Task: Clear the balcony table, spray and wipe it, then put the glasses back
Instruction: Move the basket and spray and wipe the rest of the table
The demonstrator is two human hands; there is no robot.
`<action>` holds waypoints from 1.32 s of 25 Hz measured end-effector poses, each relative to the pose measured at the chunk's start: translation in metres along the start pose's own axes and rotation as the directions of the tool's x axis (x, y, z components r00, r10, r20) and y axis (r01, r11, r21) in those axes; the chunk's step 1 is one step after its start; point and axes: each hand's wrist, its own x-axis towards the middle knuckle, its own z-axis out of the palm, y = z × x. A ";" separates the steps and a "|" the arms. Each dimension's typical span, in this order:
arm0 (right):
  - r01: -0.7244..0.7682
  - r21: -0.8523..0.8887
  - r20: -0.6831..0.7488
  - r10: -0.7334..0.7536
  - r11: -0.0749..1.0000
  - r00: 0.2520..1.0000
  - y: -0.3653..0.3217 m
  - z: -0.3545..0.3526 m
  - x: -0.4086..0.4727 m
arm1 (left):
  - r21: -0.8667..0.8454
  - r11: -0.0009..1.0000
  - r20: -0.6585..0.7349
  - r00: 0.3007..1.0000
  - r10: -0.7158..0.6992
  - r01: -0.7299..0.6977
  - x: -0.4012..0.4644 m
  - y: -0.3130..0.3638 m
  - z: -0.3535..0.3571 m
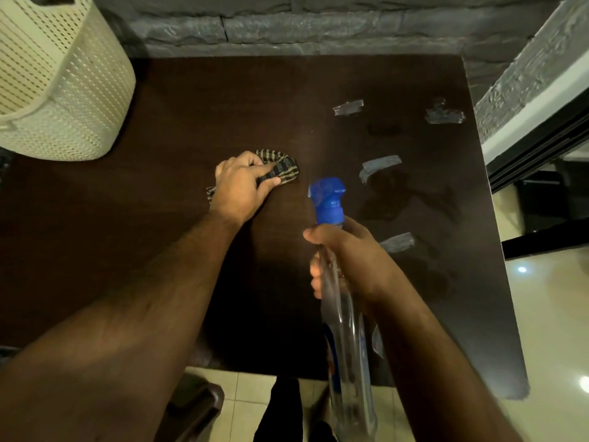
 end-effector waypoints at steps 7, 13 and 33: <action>0.032 -0.058 -0.071 -0.036 0.998 0.997 -0.052 -0.001 0.049 | 0.017 0.999 -0.036 0.999 -0.028 0.029 0.096 -0.011 0.010; 0.067 -0.071 -0.140 -0.077 0.995 0.987 -0.112 -0.006 0.106 | 0.049 0.998 -0.021 0.999 -0.032 0.033 0.209 -0.016 0.020; -0.072 -0.191 -0.224 0.028 0.979 0.974 -0.189 -0.043 0.148 | 0.149 0.988 0.000 0.999 -0.036 0.036 0.258 -0.006 0.032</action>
